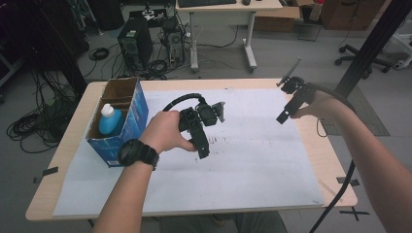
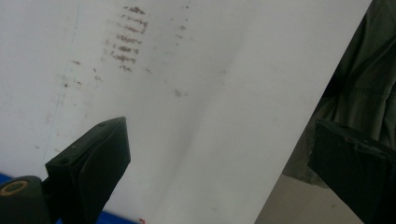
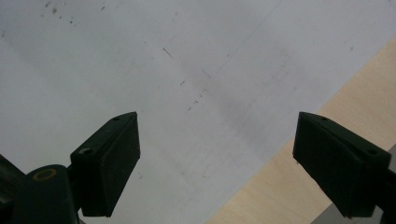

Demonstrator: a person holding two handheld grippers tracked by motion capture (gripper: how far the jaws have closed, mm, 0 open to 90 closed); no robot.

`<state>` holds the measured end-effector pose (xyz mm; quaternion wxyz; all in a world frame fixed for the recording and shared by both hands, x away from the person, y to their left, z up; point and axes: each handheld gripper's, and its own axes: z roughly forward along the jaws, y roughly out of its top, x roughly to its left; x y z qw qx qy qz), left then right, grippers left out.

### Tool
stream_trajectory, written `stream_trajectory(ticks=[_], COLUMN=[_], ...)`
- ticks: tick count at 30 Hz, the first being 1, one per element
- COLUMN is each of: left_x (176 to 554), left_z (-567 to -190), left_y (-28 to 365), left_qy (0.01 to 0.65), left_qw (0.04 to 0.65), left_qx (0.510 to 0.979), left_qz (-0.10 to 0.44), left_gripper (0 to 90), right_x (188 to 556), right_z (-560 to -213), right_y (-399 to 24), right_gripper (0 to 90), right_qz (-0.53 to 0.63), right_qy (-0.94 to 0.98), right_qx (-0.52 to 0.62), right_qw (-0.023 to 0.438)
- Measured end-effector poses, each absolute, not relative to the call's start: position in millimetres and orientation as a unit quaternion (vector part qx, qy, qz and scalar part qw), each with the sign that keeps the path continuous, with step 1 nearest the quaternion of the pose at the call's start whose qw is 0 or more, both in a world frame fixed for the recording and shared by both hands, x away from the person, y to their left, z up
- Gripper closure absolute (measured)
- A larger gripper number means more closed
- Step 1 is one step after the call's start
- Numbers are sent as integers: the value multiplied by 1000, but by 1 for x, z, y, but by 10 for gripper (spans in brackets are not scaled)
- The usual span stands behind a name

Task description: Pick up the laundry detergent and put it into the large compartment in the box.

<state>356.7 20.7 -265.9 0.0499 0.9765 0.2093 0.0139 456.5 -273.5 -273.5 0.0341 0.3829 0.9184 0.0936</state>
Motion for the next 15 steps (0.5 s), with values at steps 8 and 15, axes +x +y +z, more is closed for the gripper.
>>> stream_trajectory(ticks=[8,15], left_x=[355,355], left_z=[-269,-271], left_y=[18,18], left_qy=[202,203], left_qw=[52,51], left_qx=[978,978], left_qz=[11,5], left_gripper=[62,62], right_x=[457,457], right_z=[-274,-273], right_y=[-274,-274], right_gripper=[146,146], right_qz=[94,93], right_qy=[918,917], right_qx=[384,385], right_qw=[34,35])
